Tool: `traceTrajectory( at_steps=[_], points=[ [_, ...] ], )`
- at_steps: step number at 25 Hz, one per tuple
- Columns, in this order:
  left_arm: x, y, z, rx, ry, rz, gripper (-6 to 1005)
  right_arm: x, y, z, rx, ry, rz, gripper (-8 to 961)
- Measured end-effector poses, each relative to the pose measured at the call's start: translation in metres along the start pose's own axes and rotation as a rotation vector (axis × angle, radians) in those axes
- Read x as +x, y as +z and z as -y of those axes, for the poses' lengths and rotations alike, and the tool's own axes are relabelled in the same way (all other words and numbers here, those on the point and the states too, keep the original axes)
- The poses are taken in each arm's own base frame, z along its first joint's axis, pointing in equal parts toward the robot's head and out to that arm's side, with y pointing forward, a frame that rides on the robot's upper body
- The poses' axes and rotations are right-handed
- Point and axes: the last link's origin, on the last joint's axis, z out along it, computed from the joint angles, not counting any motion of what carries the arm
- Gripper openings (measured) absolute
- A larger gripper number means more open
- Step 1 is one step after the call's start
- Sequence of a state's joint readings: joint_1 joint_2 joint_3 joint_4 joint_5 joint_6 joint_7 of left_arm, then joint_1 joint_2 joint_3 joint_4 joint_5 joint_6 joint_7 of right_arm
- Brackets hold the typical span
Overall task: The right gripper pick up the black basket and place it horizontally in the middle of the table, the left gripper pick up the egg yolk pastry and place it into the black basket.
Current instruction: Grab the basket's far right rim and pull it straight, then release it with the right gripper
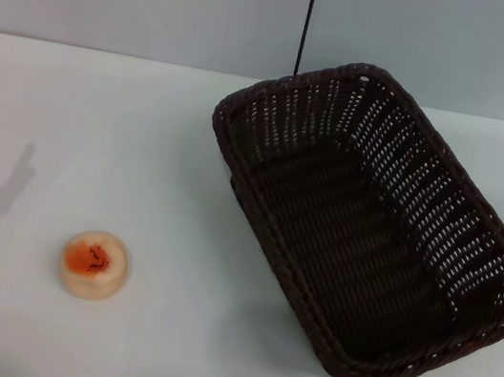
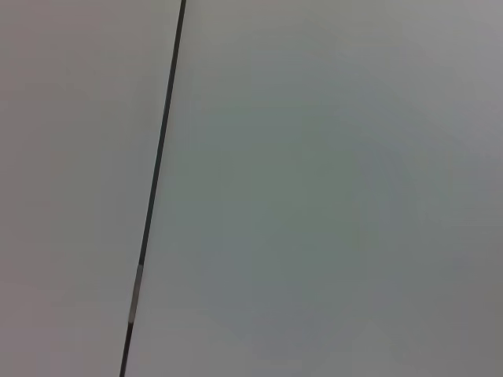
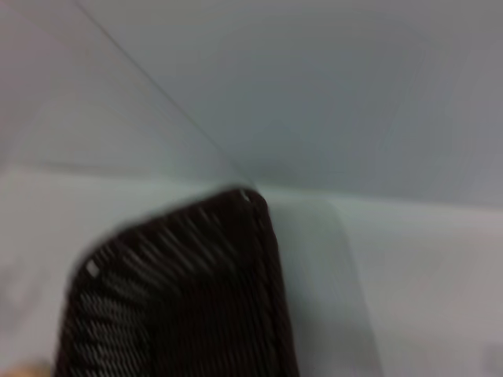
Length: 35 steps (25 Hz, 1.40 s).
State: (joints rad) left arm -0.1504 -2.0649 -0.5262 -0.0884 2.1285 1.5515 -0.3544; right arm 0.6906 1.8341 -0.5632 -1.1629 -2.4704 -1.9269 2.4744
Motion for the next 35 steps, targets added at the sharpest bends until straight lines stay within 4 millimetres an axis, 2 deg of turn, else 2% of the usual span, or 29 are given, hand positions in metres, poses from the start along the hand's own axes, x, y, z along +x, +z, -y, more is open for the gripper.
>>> traceTrajectory(
  at_steps=[3, 5, 6, 9, 10, 11, 15, 19, 20, 30, 35],
  points=[
    [0.000, 0.000, -0.001, -0.001, -0.002, 0.001, 827, -0.007, 0.010, -0.004, 0.027, -0.017, -0.063, 627],
    [-0.001, -0.002, -0.002, -0.002, -0.005, 0.005, 827, -0.016, 0.032, -0.012, 0.064, -0.058, -0.149, 623],
    [-0.001, -0.002, -0.002, -0.002, -0.005, 0.005, 827, -0.016, 0.032, -0.012, 0.064, -0.058, -0.149, 622],
    [-0.002, -0.004, -0.003, -0.001, -0.008, 0.008, 827, -0.021, 0.055, -0.022, 0.078, -0.103, -0.180, 617],
    [-0.002, -0.004, -0.004, -0.001, -0.013, 0.008, 827, -0.023, 0.069, -0.027, 0.085, -0.129, -0.188, 615],
    [-0.002, -0.004, -0.004, -0.001, -0.013, 0.008, 827, -0.023, 0.069, -0.027, 0.085, -0.129, -0.188, 614],
    [-0.003, -0.007, -0.007, 0.000, -0.029, 0.006, 827, -0.022, 0.099, -0.035, 0.074, -0.150, -0.186, 608],
    [-0.003, -0.006, -0.010, -0.007, -0.036, 0.003, 827, -0.019, 0.114, -0.037, 0.059, -0.146, -0.191, 601],
    [-0.004, -0.006, -0.011, -0.010, -0.041, 0.003, 827, -0.016, 0.124, -0.037, 0.049, -0.142, -0.183, 600],
    [-0.004, -0.007, -0.014, -0.017, -0.049, 0.000, 827, -0.008, 0.156, -0.039, 0.021, -0.131, -0.155, 584],
    [-0.004, -0.009, -0.014, -0.013, -0.051, 0.004, 827, -0.008, 0.160, -0.039, 0.024, -0.131, -0.150, 576]
  ],
)
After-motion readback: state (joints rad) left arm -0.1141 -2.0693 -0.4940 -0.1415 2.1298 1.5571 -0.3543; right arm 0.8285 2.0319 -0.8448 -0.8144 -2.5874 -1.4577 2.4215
